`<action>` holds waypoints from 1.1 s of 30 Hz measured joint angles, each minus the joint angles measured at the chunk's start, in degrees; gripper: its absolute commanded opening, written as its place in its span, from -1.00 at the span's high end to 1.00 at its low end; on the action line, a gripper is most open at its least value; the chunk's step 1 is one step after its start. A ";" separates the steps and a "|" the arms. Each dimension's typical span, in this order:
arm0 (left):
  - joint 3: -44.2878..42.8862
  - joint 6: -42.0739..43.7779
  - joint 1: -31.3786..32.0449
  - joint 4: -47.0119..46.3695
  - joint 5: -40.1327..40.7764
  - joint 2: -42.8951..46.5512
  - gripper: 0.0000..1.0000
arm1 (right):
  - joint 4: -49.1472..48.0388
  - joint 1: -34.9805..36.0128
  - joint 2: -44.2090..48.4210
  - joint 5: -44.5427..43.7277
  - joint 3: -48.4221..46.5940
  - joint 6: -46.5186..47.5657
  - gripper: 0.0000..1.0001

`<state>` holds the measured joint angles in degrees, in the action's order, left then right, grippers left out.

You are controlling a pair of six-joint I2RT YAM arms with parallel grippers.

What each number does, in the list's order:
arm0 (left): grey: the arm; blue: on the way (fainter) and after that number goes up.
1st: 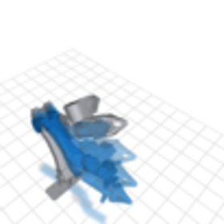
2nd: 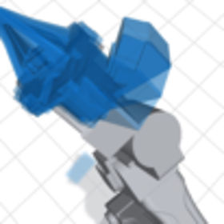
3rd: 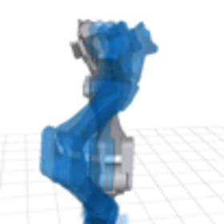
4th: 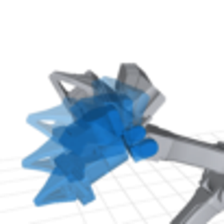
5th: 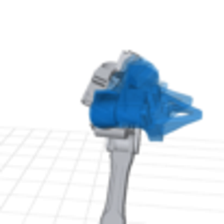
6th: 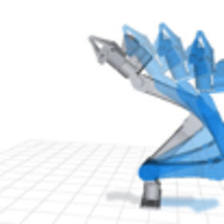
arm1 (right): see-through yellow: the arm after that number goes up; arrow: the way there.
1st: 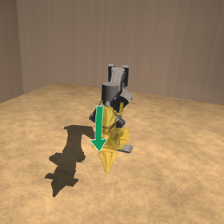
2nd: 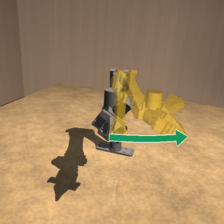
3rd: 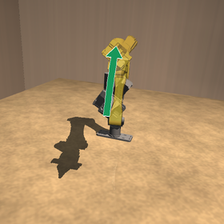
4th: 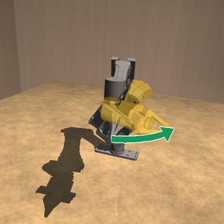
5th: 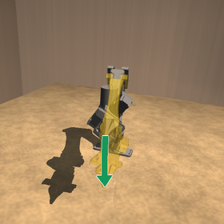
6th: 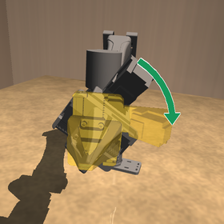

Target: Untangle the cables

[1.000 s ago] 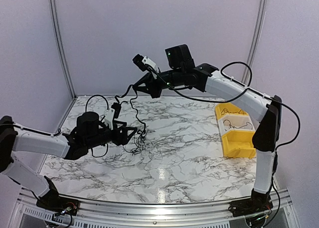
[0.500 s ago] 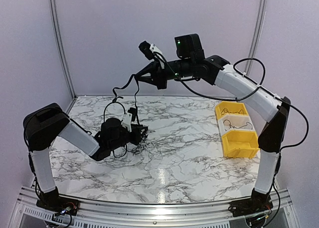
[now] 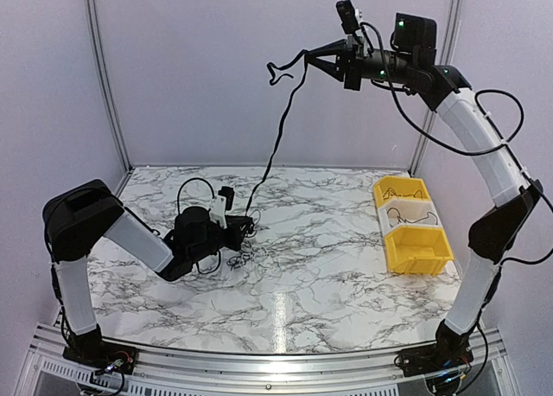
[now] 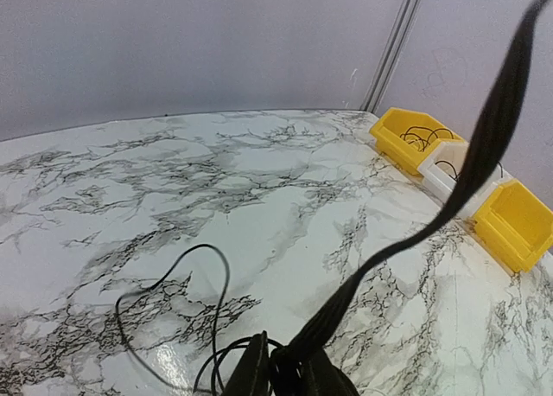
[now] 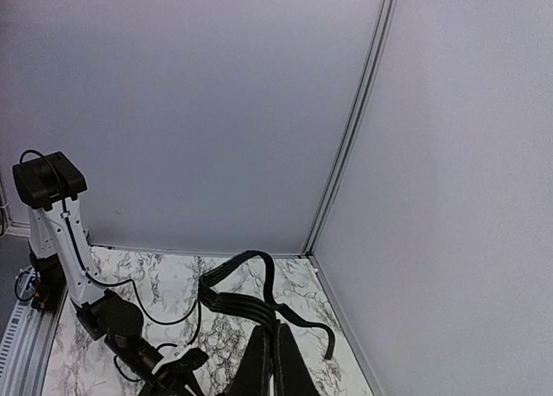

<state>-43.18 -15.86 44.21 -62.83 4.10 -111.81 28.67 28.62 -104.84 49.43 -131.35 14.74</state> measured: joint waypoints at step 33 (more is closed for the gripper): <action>13.66 6.27 -3.65 18.32 2.67 32.94 0.40 | -15.72 -18.60 10.05 -0.74 26.05 -17.94 1.00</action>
<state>-29.52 -9.58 40.56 -44.51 6.76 -78.87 12.95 10.02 -94.78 48.69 -105.30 -3.20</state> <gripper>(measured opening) 0.169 0.007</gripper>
